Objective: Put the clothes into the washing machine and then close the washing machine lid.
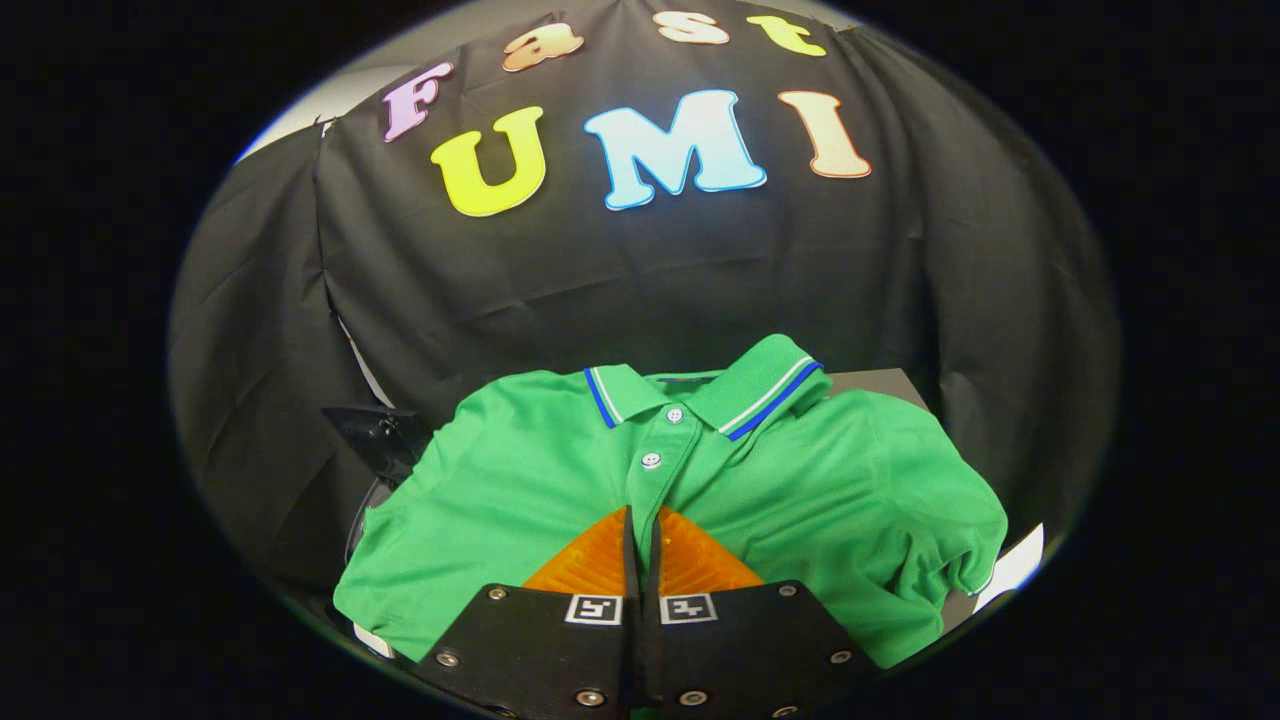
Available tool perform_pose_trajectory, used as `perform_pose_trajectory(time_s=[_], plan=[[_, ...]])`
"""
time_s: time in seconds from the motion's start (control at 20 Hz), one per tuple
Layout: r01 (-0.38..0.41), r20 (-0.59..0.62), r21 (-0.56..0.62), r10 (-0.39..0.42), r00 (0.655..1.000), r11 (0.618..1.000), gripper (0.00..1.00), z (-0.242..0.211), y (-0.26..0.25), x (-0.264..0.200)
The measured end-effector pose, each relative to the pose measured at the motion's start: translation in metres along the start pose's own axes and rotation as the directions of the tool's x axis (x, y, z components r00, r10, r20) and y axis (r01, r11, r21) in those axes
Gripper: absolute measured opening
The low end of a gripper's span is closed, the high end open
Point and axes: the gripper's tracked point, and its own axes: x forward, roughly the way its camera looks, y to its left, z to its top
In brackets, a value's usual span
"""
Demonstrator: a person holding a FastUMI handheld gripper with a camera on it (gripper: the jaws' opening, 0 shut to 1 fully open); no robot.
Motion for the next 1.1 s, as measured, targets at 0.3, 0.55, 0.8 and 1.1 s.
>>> perform_pose_trajectory(time_s=[0.3,0.55,0.8,1.1], plan=[[-0.067,0.081,0.052,0.063,0.995,0.996,0.0,0.018,0.033,-0.015],[-0.142,0.175,0.068,0.128,0.976,0.987,0.0,0.04,0.079,-0.038],[-0.181,0.23,0.044,0.166,0.959,0.983,0.0,0.055,0.13,-0.055],[-0.231,0.246,0.02,0.219,0.944,0.973,0.0,0.052,0.205,-0.053]])
